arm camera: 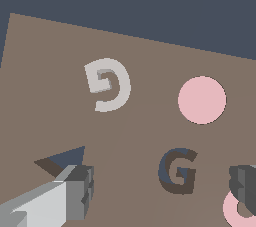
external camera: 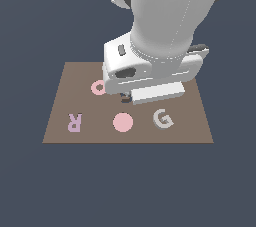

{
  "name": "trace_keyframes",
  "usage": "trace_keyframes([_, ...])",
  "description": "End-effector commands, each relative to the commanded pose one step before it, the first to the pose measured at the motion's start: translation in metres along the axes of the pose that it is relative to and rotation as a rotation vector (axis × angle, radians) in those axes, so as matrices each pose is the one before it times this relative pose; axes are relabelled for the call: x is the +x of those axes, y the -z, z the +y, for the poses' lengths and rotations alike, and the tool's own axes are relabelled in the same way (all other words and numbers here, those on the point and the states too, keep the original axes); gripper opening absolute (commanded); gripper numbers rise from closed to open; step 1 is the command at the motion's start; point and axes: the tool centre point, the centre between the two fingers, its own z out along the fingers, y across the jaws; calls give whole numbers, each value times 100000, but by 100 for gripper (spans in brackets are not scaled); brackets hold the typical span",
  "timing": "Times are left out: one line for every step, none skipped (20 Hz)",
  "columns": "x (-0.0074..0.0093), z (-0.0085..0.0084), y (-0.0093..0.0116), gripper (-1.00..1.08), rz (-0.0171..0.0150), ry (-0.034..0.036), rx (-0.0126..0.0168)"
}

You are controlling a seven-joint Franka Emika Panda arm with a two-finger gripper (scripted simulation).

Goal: Insert a designated object into the corresponding slot on a board.

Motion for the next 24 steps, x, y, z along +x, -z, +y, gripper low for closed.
trace_keyframes([1345,-735,-1426,100,282,4825,-86])
trace_keyframes([553,-278,-556,100,119,1923,-54])
trace_keyframes([522,-263,-521,100,111,1812,-53])
trace_keyframes([490,-246,-487,100,103,1699,-52])
trace_keyframes([458,-230,-454,100,96,1588,-51])
trace_keyframes([427,-214,-420,100,89,1478,-49])
trace_keyframes([397,-198,-386,100,81,1367,-48])
trace_keyframes([367,-183,-351,100,74,1257,-46])
trace_keyframes([336,-168,-317,100,66,1149,-43])
trace_keyframes([306,-152,-287,100,60,1042,-40])
trace_keyframes([277,-138,-258,100,54,942,-37])
trace_keyframes([248,-123,-230,100,48,841,-34])
trace_keyframes([219,-108,-202,100,42,742,-30])
trace_keyframes([191,-95,-175,100,36,646,-27])
trace_keyframes([162,-79,-148,100,30,547,-23])
trace_keyframes([135,-66,-121,100,25,452,-19])
trace_keyframes([107,-53,-94,100,19,358,-16])
trace_keyframes([81,-41,-67,100,14,267,-12])
trace_keyframes([53,-25,-41,100,8,169,-8])
trace_keyframes([25,-7,-15,100,3,69,-4])
trace_keyframes([3,-10,14,100,0,0,0])
trace_keyframes([-28,22,37,100,-11,-119,2])
trace_keyframes([-32,12,42,100,-8,-119,4])
trace_keyframes([-17,21,14,100,-4,-69,3])
